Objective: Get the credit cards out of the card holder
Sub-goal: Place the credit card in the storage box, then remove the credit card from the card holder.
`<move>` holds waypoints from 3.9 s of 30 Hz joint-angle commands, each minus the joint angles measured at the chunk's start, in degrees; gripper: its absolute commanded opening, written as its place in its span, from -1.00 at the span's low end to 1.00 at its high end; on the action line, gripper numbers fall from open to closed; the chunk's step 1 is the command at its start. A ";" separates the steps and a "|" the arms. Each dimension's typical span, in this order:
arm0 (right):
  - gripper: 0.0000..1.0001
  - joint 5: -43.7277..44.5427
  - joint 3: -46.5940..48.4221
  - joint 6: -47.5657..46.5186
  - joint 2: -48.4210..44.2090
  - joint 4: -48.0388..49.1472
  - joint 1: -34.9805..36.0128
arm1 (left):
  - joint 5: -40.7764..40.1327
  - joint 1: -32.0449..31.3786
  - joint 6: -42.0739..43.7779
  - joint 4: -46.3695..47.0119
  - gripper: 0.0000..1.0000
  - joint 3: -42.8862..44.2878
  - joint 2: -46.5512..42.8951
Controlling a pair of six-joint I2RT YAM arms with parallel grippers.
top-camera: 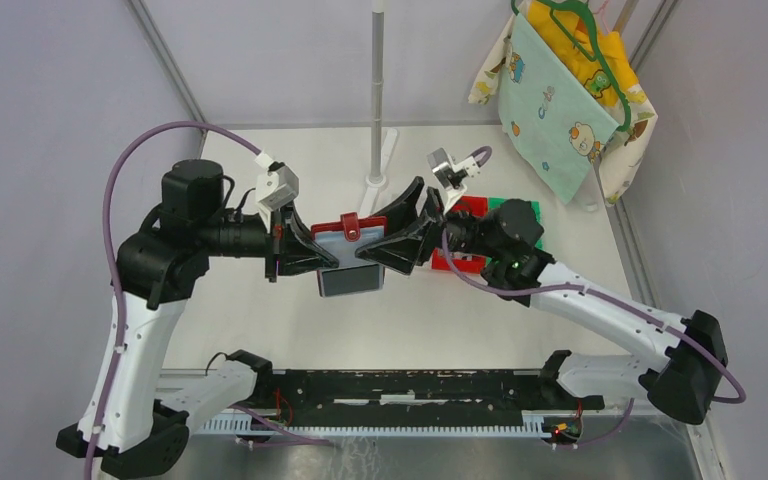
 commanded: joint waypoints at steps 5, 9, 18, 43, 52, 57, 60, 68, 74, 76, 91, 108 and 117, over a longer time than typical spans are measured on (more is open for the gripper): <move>0.15 -5.37 25.58 -34.26 5.49 -50.14 -0.04 | -2.39 -0.12 21.41 -17.59 -0.96 5.02 3.75; 0.06 -7.65 32.16 -41.53 8.98 -61.42 -0.03 | -3.32 -0.11 24.43 -20.03 -0.96 6.33 3.93; 0.56 -11.81 33.29 -45.27 8.71 -62.87 0.06 | -4.98 -0.13 29.72 -24.98 -0.96 7.39 5.19; 0.33 -13.74 25.90 -42.81 7.13 -52.05 1.55 | -3.67 -0.16 28.95 -25.33 -0.96 8.24 4.80; -0.28 -13.54 26.11 -42.80 9.08 -51.17 1.56 | -3.02 -0.09 28.82 -25.33 -0.96 8.46 4.09; -0.06 -16.25 24.70 -34.21 10.17 -40.65 2.28 | -2.48 -0.05 28.81 -25.33 -0.96 8.10 4.48; -0.05 -17.25 25.55 -32.67 11.32 -38.29 3.28 | -2.50 -0.10 28.84 -25.37 -0.96 8.17 4.50; -0.71 -16.91 27.31 -36.11 11.62 -44.96 3.58 | -3.05 -0.15 29.26 -25.24 -0.92 8.19 4.03; -1.00 -12.70 26.18 -28.43 9.63 -35.56 1.92 | -2.13 -0.11 23.33 -19.16 0.06 5.80 3.06; -1.00 -11.86 20.98 -19.49 6.77 -22.69 0.20 | -1.50 -0.10 20.42 -16.31 0.13 4.56 1.96; -1.00 5.06 -3.58 4.75 -1.47 21.66 1.20 | 2.96 -0.13 8.23 -4.78 -0.71 -1.37 -0.29; 0.20 -7.08 14.44 -27.57 0.01 -29.91 -0.13 | -6.36 -0.14 18.29 -15.47 -0.96 4.66 5.12; -0.64 -13.89 20.62 -28.97 4.91 -36.58 -0.29 | -5.87 -0.11 21.53 -18.15 -0.96 5.13 5.39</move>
